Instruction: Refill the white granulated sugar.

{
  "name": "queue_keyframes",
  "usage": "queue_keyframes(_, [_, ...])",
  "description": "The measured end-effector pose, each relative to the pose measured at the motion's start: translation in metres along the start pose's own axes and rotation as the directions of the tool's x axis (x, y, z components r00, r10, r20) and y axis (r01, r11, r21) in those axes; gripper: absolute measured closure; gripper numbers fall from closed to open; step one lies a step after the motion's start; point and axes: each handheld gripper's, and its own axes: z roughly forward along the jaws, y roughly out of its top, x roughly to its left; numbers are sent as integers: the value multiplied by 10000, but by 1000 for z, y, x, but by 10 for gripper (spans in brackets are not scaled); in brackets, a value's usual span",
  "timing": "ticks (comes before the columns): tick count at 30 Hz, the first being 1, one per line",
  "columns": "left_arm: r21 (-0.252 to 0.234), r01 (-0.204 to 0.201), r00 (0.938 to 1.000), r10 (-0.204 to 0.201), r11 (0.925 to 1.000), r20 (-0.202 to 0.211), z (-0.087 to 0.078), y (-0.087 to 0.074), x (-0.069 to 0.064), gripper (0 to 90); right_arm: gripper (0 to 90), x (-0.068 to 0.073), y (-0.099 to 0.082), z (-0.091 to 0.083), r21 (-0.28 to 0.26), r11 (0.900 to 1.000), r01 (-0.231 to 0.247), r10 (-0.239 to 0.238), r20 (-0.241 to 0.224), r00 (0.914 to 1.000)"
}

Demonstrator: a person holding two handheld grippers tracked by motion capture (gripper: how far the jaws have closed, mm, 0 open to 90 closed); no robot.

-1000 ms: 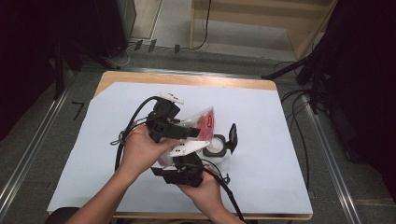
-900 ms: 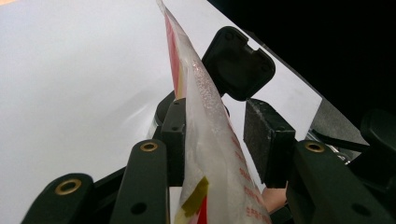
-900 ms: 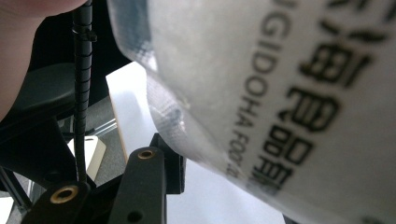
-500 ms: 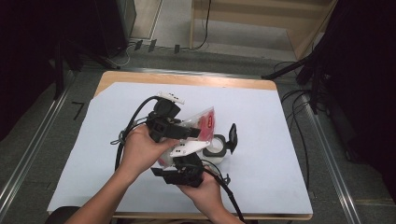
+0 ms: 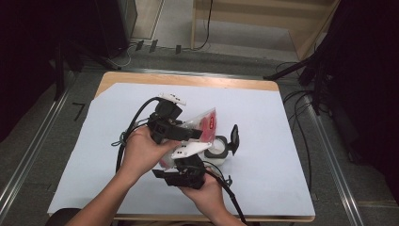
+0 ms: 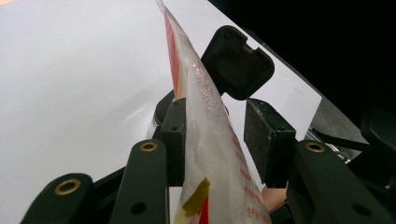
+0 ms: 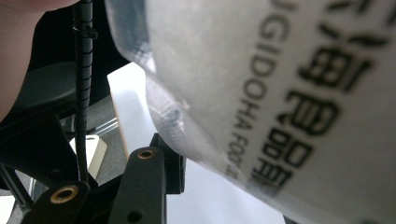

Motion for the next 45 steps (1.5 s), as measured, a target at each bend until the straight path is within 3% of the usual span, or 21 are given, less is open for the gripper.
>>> queue_keyframes(45, [45,5,10000,-5,10000,-21,1,1,-2,623,633,1,1,-1,26,9999,-150,150,-116,9998])
